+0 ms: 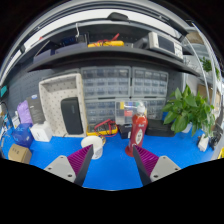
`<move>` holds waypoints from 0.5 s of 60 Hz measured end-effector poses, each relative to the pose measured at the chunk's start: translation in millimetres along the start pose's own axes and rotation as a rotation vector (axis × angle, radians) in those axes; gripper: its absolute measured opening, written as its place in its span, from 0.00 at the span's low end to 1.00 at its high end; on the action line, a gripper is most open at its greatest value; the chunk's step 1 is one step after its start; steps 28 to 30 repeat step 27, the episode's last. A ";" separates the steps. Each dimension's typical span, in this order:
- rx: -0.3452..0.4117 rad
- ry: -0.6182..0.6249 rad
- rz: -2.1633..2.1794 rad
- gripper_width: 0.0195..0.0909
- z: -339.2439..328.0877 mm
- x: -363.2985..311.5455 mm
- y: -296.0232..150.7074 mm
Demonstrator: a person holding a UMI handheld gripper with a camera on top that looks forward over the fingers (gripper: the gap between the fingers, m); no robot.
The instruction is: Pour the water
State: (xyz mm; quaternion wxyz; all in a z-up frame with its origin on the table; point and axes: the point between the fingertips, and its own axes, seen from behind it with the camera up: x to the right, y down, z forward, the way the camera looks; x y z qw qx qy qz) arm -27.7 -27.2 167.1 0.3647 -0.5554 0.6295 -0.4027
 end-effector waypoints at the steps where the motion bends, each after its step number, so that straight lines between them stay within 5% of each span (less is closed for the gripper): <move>1: 0.006 -0.002 -0.002 0.86 -5.1 -3.7 -3.6; 30: 0.057 -0.040 -0.047 0.86 -69.4 -58.7 -36.5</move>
